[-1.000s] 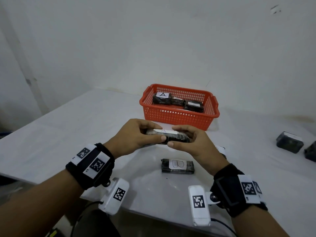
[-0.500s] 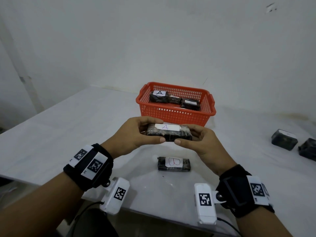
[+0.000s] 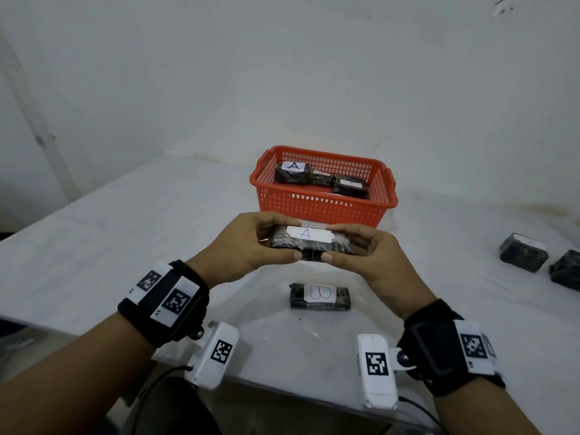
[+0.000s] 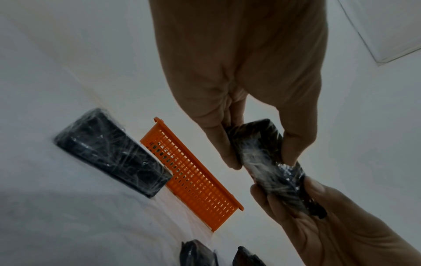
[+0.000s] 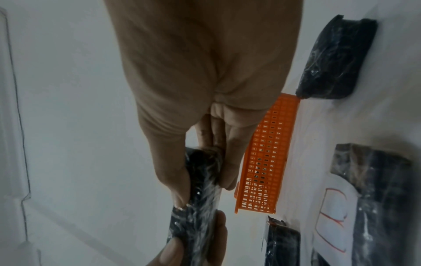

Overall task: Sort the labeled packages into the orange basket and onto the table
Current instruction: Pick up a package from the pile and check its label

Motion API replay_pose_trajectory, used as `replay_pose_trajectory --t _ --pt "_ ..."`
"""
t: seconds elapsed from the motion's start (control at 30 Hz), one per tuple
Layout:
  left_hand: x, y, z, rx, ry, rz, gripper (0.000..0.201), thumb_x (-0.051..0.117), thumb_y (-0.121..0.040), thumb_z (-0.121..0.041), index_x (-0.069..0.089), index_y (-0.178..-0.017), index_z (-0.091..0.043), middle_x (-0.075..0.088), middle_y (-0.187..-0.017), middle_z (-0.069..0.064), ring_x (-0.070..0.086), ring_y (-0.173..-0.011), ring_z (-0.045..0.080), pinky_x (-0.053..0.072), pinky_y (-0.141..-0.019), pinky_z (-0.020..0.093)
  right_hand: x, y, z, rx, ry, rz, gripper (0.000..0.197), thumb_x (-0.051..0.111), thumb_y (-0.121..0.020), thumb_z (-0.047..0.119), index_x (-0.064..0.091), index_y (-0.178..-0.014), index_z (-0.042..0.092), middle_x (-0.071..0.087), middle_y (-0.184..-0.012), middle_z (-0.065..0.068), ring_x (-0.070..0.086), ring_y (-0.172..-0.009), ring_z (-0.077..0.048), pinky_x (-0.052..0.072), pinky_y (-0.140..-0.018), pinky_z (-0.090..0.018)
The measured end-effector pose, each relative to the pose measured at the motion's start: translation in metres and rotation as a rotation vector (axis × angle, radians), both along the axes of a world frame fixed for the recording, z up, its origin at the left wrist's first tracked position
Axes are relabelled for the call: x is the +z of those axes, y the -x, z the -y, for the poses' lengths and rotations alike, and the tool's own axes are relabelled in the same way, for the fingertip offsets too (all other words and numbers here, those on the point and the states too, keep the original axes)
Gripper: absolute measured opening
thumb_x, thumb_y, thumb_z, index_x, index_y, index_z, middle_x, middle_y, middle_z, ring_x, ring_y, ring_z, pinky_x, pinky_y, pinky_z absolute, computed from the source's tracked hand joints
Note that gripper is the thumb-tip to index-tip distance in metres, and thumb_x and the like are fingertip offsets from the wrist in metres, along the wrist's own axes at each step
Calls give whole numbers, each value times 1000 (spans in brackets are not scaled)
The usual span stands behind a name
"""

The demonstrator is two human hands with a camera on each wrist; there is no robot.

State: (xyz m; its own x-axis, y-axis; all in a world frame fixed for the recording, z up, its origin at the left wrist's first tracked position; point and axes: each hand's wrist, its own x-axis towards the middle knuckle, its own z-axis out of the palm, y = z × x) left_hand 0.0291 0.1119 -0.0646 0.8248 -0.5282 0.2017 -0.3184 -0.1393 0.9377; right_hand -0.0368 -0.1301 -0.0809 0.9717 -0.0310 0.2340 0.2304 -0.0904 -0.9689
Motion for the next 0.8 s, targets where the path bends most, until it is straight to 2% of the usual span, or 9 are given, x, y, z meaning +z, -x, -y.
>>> replay_pose_trajectory --t 0.13,0.3,0.4,0.57,0.67,0.73,0.8 --pt "0 -1 1 3 5 -7 49 88 -77 -4 71 -121 -15 79 -112 -2 74 -106 12 59 -93 27 -1 0 1 15 23 -21 55 89 -73 -2 70 -124 8 78 -120 -7 74 -113 -20 60 -99 -35" --pt "0 2 4 -8 22 -19 50 89 -75 -5 71 -122 -15 78 -113 -2 74 -108 13 60 -95 30 -1 1 1 -19 34 -1 53 89 -73 -2 70 -121 10 77 -118 -7 74 -112 -20 61 -97 -34" --pt "-2 5 7 11 23 8 49 89 -75 -4 71 -120 -14 79 -111 0 75 -104 15 61 -94 31 -2 1 -5 -11 54 0 57 93 -71 5 70 -122 12 77 -117 -6 75 -109 -18 62 -92 -30" --pt "-3 8 10 -26 35 -15 48 89 -76 -7 70 -120 -12 79 -111 1 75 -104 17 61 -91 29 -3 1 -9 -72 78 50 49 94 -70 13 75 -115 9 80 -108 -4 77 -101 -15 60 -85 -23" --pt "-4 7 9 -15 38 -18 45 87 -77 -3 71 -118 -8 80 -108 4 76 -102 18 60 -89 27 -4 3 -8 -35 66 22 49 93 -72 10 74 -117 9 80 -109 -5 76 -103 -16 61 -87 -25" --pt "-4 6 8 -16 39 -20 43 87 -77 -3 73 -117 -10 80 -108 2 76 -101 16 60 -88 25 -4 4 -5 13 42 0 49 90 -76 7 72 -122 10 79 -114 -6 75 -108 -18 61 -94 -29" --pt "-3 6 8 -21 35 -27 44 87 -77 -6 72 -118 -12 79 -110 1 76 -102 15 60 -91 27 -4 5 -4 27 29 2 48 87 -79 4 72 -123 10 79 -116 -7 75 -111 -20 60 -95 -29"
